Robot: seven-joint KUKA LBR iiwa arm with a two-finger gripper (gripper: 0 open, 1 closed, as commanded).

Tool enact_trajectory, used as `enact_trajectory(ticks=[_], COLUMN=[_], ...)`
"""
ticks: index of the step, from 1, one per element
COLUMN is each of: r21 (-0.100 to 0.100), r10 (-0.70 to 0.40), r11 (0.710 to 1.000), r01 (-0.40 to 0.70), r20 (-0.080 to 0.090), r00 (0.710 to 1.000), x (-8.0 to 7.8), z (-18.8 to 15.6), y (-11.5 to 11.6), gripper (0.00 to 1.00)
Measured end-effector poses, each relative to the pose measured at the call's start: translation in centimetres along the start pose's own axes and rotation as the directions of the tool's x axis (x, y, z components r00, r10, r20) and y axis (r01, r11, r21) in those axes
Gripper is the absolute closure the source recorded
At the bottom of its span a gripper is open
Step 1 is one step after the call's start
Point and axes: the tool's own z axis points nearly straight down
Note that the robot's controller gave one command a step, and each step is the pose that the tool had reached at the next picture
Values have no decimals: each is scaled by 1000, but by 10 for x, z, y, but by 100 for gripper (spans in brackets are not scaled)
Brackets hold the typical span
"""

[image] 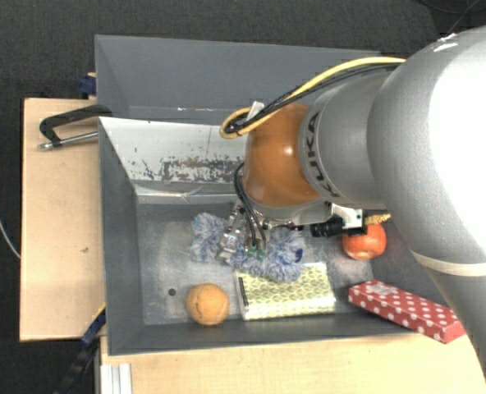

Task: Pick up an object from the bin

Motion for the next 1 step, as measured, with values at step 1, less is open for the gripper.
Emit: enact_trajectory(ticks=[1], r21=[0], r10=[0], r11=[1000], r01=[0], r20=[0], r00=[1000], x=[0], z=[0], y=[0], gripper=[100])
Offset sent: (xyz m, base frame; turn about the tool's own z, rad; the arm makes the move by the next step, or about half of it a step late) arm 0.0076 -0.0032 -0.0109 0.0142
